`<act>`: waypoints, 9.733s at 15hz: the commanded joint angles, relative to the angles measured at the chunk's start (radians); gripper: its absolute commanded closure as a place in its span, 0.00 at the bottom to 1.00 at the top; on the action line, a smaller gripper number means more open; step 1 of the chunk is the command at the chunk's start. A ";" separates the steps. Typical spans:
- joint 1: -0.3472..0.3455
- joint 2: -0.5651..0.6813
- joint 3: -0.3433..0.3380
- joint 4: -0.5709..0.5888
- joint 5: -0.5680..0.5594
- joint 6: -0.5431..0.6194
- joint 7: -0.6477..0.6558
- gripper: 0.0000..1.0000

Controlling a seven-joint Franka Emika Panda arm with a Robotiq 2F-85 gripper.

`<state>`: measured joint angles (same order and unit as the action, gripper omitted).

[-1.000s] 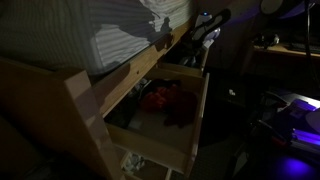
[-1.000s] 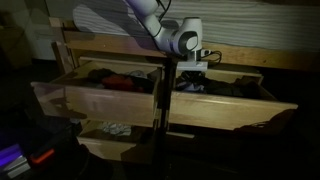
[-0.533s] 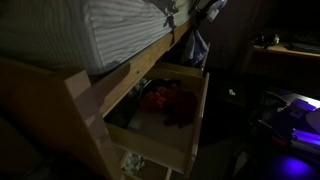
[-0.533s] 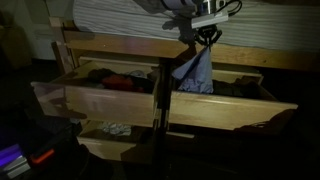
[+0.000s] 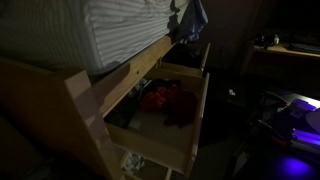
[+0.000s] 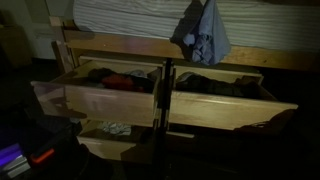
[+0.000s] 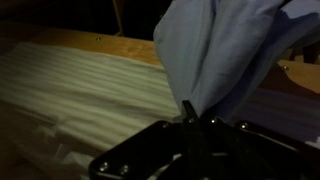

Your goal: Move the blue cloth from the top left drawer to the top right drawer then put it back in the top right drawer

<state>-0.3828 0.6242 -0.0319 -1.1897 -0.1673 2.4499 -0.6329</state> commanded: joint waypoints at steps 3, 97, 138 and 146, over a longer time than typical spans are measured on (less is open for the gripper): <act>-0.002 -0.311 0.137 -0.266 0.091 -0.041 -0.216 0.99; 0.437 0.256 0.251 -0.779 -0.057 0.298 -0.097 0.89; 0.169 -0.865 -0.100 -0.900 0.171 1.007 -0.513 0.99; -0.008 -0.534 -0.119 -0.483 0.197 1.014 -0.693 0.99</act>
<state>-0.3331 -0.0731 -0.1551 -1.8560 0.0045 3.4519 -1.2253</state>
